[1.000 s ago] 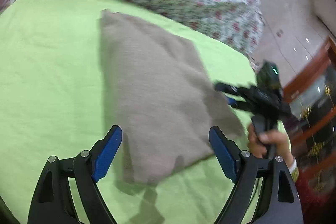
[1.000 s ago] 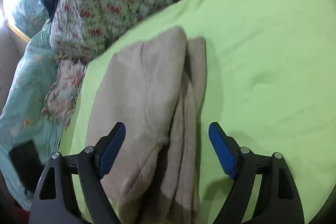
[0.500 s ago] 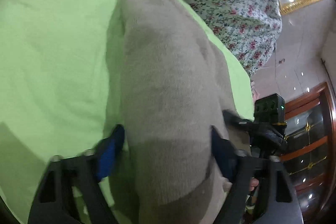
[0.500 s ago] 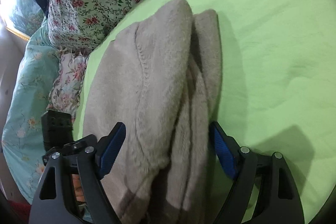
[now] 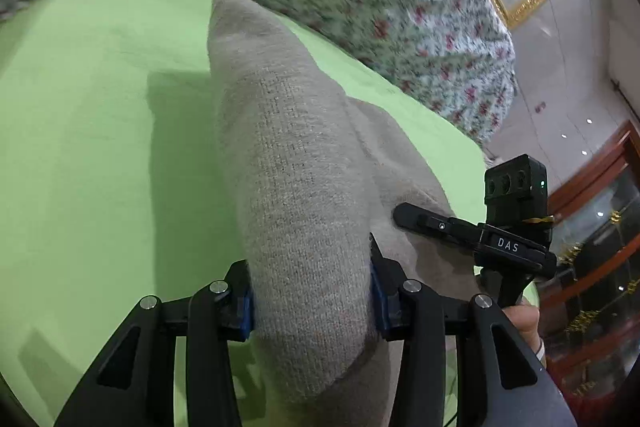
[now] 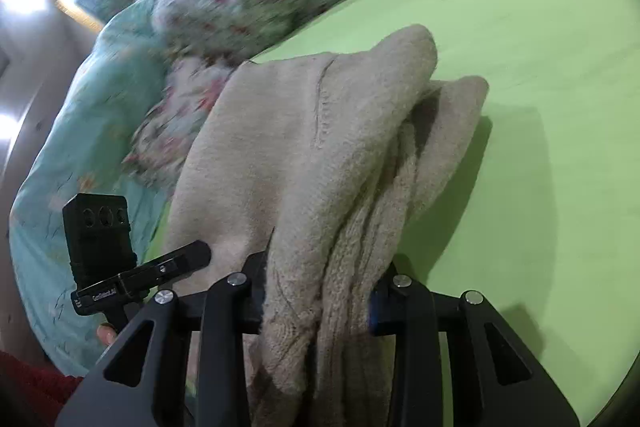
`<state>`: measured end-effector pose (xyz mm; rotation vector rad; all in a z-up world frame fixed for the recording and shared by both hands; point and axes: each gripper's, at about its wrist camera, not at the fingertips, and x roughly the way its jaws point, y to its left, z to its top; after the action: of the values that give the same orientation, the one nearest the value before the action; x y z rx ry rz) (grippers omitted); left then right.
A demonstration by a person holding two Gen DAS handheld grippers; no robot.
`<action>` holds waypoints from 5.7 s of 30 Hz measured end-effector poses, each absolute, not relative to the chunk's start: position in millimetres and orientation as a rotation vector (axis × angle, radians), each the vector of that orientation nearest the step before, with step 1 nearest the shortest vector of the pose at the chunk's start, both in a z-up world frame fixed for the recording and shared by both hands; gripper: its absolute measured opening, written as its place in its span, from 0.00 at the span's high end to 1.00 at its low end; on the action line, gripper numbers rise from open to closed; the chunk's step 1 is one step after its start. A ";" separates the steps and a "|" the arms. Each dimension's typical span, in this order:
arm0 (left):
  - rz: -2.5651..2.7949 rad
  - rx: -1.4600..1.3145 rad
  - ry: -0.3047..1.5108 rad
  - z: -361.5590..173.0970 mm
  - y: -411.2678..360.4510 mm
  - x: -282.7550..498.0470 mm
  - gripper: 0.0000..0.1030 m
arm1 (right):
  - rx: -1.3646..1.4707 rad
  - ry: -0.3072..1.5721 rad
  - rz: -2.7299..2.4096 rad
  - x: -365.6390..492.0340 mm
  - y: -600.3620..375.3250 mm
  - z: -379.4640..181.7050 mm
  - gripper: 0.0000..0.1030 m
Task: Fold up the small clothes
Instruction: 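Lift the sweater edge with both grippers and fold it over onto the rest, then press the folded sweater flat with both grippers and release it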
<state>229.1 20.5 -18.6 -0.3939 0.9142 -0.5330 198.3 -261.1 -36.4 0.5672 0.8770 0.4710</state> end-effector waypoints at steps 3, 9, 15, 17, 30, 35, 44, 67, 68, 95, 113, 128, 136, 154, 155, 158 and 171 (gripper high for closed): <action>-0.486 -0.385 0.898 -16.8 53.5 207.5 0.57 | 0.549 0.884 0.535 197.9 -220.4 -41.0 0.66; -0.424 -0.476 0.919 -43.4 106.0 190.6 0.57 | 0.540 0.930 0.575 205.2 -178.3 -56.0 0.66; -0.410 -0.532 0.937 -77.0 114.2 190.4 0.52 | 0.553 0.966 0.543 209.0 -177.5 -70.0 0.66; -0.407 -0.520 0.934 -80.1 112.1 189.9 0.47 | 0.550 0.978 0.529 208.9 -179.0 -74.7 0.66; -0.257 -0.469 0.874 -37.8 146.2 178.3 0.27 | 0.497 0.863 0.283 190.3 -212.7 -33.2 0.37; -0.198 -0.410 0.895 -36.1 135.8 199.3 0.28 | 0.439 0.897 0.295 231.0 -194.9 -27.6 0.50; -0.157 -0.275 0.962 -44.6 99.2 215.8 0.37 | 0.370 0.855 0.256 246.5 -200.6 -11.4 0.92; -0.279 -0.199 0.875 -60.9 86.1 52.1 0.37 | 0.465 0.859 0.366 84.3 -194.4 -42.2 0.54; -0.285 -0.199 0.869 -62.3 84.8 52.0 0.37 | 0.461 0.866 0.365 84.9 -192.7 -44.8 0.54; -0.020 -0.060 0.939 -86.1 58.3 60.1 0.94 | 0.189 0.987 0.199 99.4 -191.0 -76.5 0.93; -0.442 -0.223 0.824 -39.8 70.2 82.4 0.90 | 0.539 0.901 0.299 184.9 -222.9 -40.2 0.53; -0.389 -0.201 0.944 -86.5 50.3 101.0 0.93 | 0.341 0.959 0.200 232.2 -208.0 -62.2 0.72; -0.376 -0.230 0.934 -73.2 48.6 99.4 0.92 | 0.245 0.827 0.307 140.1 -167.4 -0.3 0.69; -0.328 -0.175 0.931 -56.6 54.1 188.3 0.93 | 0.340 0.921 0.251 165.9 -180.1 -57.1 0.71; -0.325 -0.167 0.926 -56.2 53.8 185.4 0.93 | 0.329 0.921 0.248 163.8 -178.7 -56.1 0.71; -0.311 -0.157 0.898 -51.5 49.2 169.4 0.93 | 0.308 0.917 0.241 149.2 -174.5 -50.9 0.70; -0.332 -0.135 0.922 -82.2 41.8 80.9 0.79 | 0.173 0.977 0.094 68.3 -168.1 -72.6 0.62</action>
<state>80.9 41.8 -82.2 -0.1354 0.9216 -0.3319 68.3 -168.1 -72.6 0.1732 0.9770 0.0939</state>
